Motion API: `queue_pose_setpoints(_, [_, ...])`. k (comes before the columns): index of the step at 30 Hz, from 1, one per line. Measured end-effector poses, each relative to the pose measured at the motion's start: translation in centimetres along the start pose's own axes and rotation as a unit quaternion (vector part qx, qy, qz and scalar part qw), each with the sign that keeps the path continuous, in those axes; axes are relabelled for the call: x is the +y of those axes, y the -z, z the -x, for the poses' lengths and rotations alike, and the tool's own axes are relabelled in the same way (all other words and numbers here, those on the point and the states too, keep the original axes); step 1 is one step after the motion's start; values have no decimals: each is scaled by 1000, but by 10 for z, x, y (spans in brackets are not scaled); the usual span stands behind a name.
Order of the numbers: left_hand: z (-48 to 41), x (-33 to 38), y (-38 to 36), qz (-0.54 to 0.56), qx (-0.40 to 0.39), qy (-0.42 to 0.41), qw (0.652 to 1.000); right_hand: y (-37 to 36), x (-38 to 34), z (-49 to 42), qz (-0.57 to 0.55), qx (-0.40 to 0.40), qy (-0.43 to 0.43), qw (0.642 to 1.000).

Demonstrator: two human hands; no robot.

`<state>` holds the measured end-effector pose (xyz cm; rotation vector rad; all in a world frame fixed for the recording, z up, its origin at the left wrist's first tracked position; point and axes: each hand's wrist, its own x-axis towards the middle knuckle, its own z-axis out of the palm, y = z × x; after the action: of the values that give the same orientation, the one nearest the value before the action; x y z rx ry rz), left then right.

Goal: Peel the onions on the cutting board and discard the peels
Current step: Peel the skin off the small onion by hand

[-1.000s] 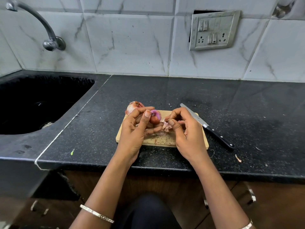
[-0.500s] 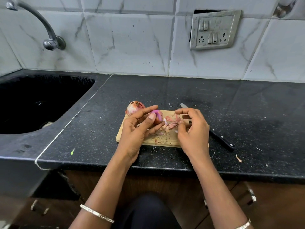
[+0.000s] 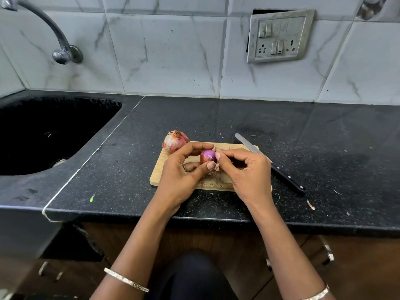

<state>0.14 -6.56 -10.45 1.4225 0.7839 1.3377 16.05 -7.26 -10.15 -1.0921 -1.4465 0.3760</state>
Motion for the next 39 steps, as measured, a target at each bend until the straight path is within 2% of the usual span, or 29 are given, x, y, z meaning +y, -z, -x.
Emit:
queue_pose_setpoints(11, [0, -1, -1, -14, -1, 2, 1000, -1, -1, 1, 37, 19, 17, 999])
queue_pose_setpoints(17, [0, -3, 0, 6, 3, -2, 1000, -2, 5, 0, 36, 16, -16, 999])
queue_pose_setpoints(28, [-1, -1, -1, 81, 3, 26, 996, 0, 5, -1, 57, 70, -67, 994])
queue_pose_setpoints(35, [-1, 1, -1, 80, -3, 27, 996, 2, 7, -3, 74, 92, -102, 988])
queue_pose_setpoints(39, [-1, 1, 0, 103, 8, 40, 994, 4, 2, -2, 62, 87, -91, 990])
